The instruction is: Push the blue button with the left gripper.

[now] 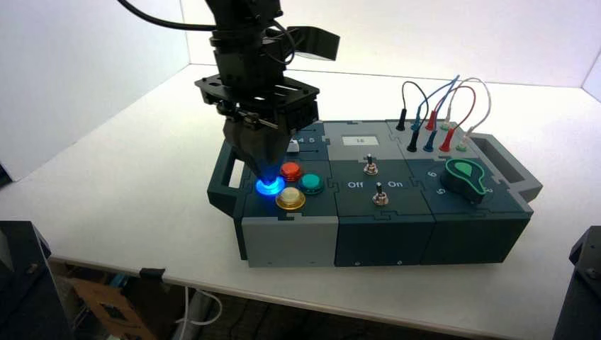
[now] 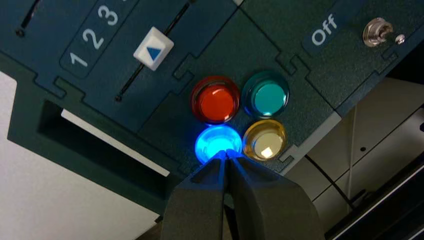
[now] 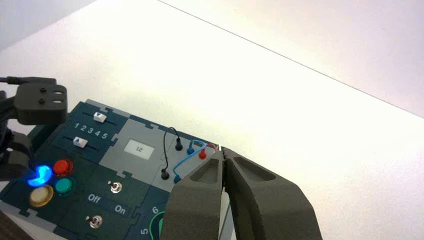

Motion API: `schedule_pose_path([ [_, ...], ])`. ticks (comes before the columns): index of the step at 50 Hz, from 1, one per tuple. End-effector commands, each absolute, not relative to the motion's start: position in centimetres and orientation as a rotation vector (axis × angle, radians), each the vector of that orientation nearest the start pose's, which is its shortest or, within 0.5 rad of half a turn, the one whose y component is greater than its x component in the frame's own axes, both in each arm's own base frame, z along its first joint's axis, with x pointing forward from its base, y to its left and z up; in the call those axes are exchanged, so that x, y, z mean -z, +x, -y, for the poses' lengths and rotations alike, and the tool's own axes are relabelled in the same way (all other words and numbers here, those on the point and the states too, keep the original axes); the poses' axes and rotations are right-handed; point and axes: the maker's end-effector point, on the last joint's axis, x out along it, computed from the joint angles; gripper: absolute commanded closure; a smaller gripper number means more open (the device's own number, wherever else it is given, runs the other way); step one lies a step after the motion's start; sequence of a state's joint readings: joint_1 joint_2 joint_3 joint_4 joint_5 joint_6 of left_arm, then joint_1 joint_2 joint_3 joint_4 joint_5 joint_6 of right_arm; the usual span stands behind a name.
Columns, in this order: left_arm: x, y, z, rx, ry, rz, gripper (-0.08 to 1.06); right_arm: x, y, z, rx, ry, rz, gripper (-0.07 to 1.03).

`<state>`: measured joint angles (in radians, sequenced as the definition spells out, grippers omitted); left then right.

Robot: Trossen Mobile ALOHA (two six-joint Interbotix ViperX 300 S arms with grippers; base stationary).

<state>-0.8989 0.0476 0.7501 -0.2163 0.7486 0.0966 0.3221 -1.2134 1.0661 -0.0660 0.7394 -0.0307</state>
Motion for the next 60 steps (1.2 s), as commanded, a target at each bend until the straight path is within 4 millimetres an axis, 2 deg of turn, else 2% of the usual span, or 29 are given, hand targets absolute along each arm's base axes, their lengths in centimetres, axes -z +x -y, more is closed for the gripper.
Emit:
schedule_pose_path([
  [1, -3.5, 16.3, 24.7, 0.786, 0.546, -1.487, 1.01, -23.9, 18.0, -5.0, -0.285, -0.18, -0.561, 0.99],
  [14, -3.8, 16.3, 24.7, 0.788, 0.542, -1.478, 1.01, -23.9, 18.0, -5.0, -0.284, -0.178, -0.559, 0.99],
  [22, -6.2, 16.4, 24.8, 0.795, 0.495, -1.419, 1.01, -23.9, 17.9, -5.0, -0.285, -0.177, -0.561, 0.99],
  [29, -10.5, 16.1, 24.6, 0.82, 0.443, -1.34, 1.01, -24.0, 17.8, -4.9, -0.284, -0.177, -0.555, 0.99],
  [38, -19.5, 16.2, 24.0, 0.848, 0.333, -1.135, 1.01, -24.0, 17.7, -5.0, -0.284, -0.175, -0.555, 0.99],
  [39, -20.0, 16.2, 23.9, 0.847, 0.328, -1.122, 1.01, -24.0, 17.7, -4.9, -0.284, -0.176, -0.553, 0.99],
  [43, -24.0, 16.6, 22.8, 0.836, 0.267, -1.018, 1.01, -24.0, 17.7, -5.0, -0.284, -0.175, -0.554, 0.99],
  [44, -24.0, 16.6, 22.8, 0.836, 0.267, -1.018, 1.01, -24.0, 17.7, -5.0, -0.284, -0.175, -0.554, 0.99],
  [45, -25.5, 16.7, 22.2, 0.827, 0.238, -0.973, 1.01, -24.0, 17.7, -5.0, -0.285, -0.174, -0.557, 0.99],
  [50, -27.5, 16.9, 20.6, 0.796, 0.199, -0.903, 1.01, -24.0, 17.7, -5.0, -0.288, -0.169, -0.559, 0.99],
  [52, -28.4, 17.1, 19.4, 0.767, 0.181, -0.862, 1.01, -24.0, 17.7, -5.0, -0.287, -0.169, -0.559, 0.99],
  [60, -30.0, 17.4, 15.8, 0.673, 0.146, -0.766, 1.01, -24.0, 17.7, -5.2, -0.292, -0.161, -0.565, 0.99],
])
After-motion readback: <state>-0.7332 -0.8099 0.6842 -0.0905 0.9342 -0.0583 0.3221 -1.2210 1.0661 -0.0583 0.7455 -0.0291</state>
